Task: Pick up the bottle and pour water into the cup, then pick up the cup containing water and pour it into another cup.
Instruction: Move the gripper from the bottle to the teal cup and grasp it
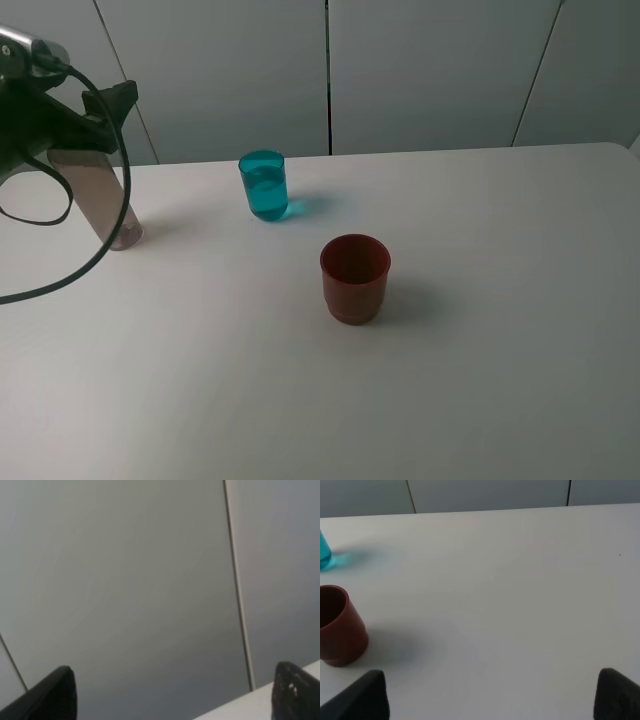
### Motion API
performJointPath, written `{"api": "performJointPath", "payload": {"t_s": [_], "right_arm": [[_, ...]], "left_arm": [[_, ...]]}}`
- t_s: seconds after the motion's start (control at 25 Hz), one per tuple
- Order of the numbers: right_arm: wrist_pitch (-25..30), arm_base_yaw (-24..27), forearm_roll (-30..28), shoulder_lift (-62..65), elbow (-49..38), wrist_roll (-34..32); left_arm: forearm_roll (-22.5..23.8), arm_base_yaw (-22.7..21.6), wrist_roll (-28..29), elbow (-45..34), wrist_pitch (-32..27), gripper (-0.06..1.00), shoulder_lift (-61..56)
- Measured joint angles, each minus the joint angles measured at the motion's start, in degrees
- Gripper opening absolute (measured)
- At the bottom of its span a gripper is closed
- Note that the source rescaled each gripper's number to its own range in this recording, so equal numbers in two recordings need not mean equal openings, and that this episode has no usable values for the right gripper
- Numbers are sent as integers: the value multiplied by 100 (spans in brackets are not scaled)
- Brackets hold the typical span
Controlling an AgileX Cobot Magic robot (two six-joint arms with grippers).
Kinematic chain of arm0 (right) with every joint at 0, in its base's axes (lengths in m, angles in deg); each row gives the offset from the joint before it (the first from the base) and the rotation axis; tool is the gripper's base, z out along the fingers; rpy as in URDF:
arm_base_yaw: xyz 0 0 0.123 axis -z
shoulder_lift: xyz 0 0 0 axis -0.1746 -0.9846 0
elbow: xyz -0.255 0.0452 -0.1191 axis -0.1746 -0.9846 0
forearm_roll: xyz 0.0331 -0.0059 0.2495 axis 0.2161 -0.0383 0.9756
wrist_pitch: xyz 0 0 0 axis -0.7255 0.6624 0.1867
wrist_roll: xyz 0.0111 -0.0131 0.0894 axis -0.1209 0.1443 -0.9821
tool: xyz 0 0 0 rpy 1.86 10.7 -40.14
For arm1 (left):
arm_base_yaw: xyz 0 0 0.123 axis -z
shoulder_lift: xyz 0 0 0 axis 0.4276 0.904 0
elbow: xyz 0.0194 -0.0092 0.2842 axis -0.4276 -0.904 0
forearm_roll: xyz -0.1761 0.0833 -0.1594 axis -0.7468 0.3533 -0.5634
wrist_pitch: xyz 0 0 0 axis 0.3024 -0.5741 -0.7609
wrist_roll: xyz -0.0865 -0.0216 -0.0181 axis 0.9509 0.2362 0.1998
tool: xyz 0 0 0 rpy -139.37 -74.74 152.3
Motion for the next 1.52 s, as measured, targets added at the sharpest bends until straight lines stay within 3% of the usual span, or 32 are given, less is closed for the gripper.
{"api": "performJointPath", "payload": {"t_s": [0.2, 0.6, 1.2, 1.52], "right_arm": [[0, 0, 0, 0, 0, 0], [0, 0, 0, 0, 0, 0], [0, 0, 0, 0, 0, 0], [0, 0, 0, 0, 0, 0]], "left_arm": [[-22, 329, 13, 158, -103, 99, 555], [195, 466, 238, 426, 646, 99, 2025], [917, 466, 683, 1683, 730, 99, 3536], [981, 707, 791, 2412, 672, 99, 4192]]}}
